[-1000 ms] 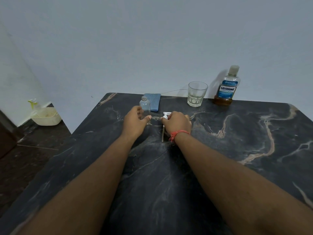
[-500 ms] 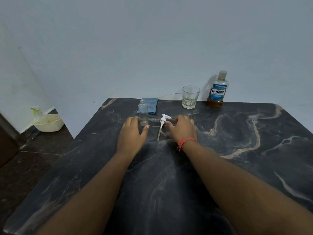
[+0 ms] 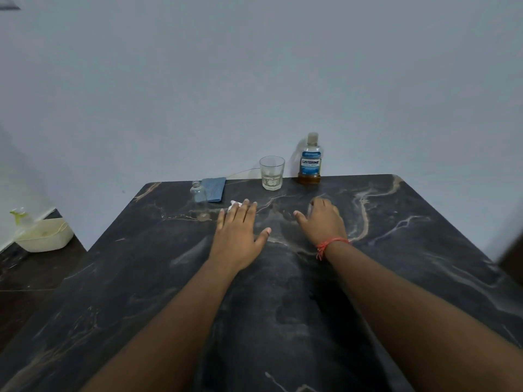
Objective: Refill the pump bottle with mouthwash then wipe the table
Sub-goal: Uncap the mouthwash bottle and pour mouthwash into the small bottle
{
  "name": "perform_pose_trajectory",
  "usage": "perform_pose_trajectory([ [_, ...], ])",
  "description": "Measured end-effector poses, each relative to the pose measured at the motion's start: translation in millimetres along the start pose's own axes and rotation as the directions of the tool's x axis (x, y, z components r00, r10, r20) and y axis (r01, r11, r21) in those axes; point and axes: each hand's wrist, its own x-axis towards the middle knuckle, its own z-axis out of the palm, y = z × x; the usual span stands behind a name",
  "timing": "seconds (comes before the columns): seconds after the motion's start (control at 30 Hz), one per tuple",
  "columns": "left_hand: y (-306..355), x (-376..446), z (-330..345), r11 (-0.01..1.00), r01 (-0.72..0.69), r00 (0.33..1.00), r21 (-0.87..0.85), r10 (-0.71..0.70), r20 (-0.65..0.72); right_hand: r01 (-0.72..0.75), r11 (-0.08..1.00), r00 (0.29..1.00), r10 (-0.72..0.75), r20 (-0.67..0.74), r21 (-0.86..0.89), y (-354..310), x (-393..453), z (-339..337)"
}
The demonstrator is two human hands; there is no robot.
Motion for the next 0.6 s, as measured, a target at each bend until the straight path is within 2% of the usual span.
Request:
perform_pose_trajectory([
  [0.13,15,17,18,1.0,-0.001,0.998,0.02,-0.001,0.067,-0.02,0.998,1.0,0.021,-0.013,0.057,23,19,0],
  [0.27,19,40,44,0.999,0.014,0.992,0.036,-0.018,0.121,-0.079,0.98,0.996,0.072,0.046,0.181,38,57,15],
  [0.37,20,61,64,0.999,0.025,0.987,0.033,-0.03,0.159,-0.145,0.941,0.989,0.133,0.06,0.305,43,98,29],
  [0.6,21,79,85,0.999,0.045,0.971,0.013,-0.047,0.234,-0.19,0.823,0.972,0.236,-0.018,0.535,40,192,44],
])
